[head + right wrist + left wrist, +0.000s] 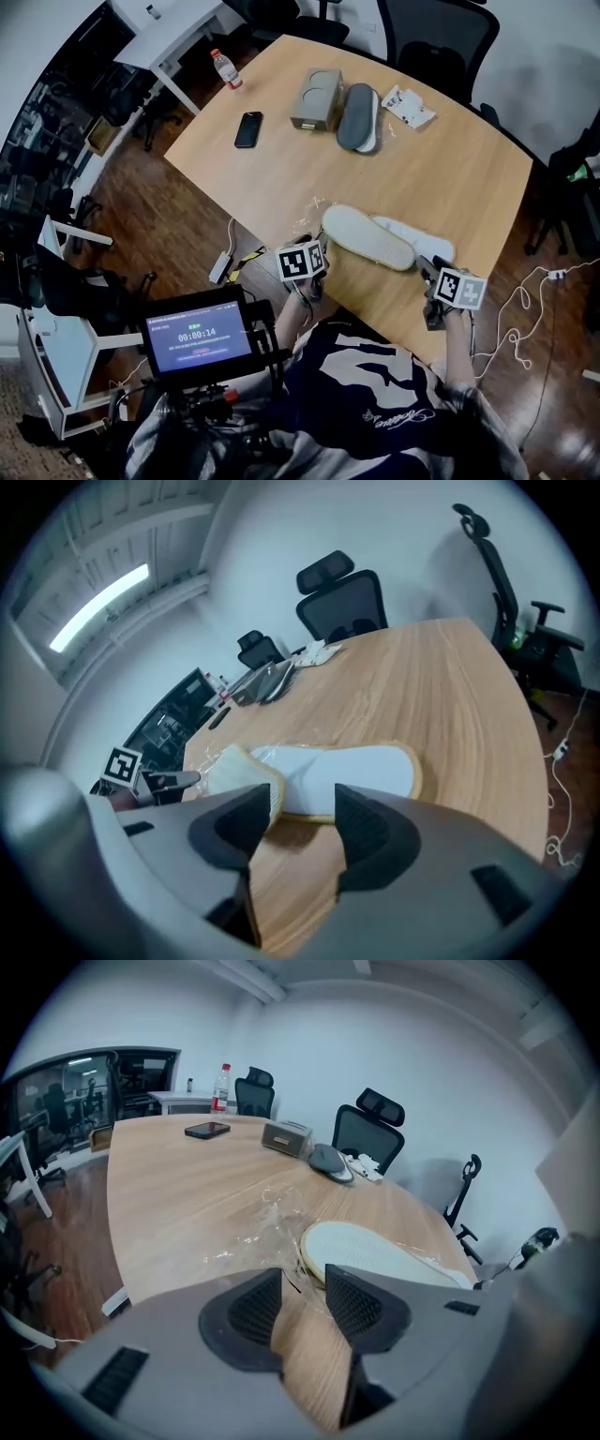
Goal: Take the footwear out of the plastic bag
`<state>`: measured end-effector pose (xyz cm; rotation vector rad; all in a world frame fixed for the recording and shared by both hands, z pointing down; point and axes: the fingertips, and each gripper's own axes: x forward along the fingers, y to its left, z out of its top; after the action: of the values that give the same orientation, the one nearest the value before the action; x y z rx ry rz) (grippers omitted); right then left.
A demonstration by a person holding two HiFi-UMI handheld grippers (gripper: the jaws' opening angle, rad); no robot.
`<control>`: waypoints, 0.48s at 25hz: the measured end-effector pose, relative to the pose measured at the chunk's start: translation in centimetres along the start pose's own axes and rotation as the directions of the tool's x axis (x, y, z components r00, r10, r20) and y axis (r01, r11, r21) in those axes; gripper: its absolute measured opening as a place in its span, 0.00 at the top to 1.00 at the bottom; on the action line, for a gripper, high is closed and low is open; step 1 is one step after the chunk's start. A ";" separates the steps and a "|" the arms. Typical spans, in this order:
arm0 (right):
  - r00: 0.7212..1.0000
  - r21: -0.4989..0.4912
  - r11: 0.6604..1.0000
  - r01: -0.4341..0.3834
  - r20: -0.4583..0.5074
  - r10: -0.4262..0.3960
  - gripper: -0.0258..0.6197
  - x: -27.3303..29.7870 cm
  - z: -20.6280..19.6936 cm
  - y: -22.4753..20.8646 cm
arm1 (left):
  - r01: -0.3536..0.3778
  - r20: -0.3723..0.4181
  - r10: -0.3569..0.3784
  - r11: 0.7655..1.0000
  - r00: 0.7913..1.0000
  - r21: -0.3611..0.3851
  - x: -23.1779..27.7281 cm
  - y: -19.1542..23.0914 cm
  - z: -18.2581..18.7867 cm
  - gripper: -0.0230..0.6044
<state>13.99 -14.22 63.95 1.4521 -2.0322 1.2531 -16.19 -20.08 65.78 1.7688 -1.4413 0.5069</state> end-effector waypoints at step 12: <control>0.991 0.254 0.960 0.119 0.027 -0.130 0.62 -1.6 0.9 -10.1 | -0.033 -0.034 0.032 0.999 0.999 -0.041 1.0 0.9 -0.9 0.74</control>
<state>23.75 -14.94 66.94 1.7058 -1.8264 1.4801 -16.61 -20.10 67.31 1.6989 -1.4498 0.5169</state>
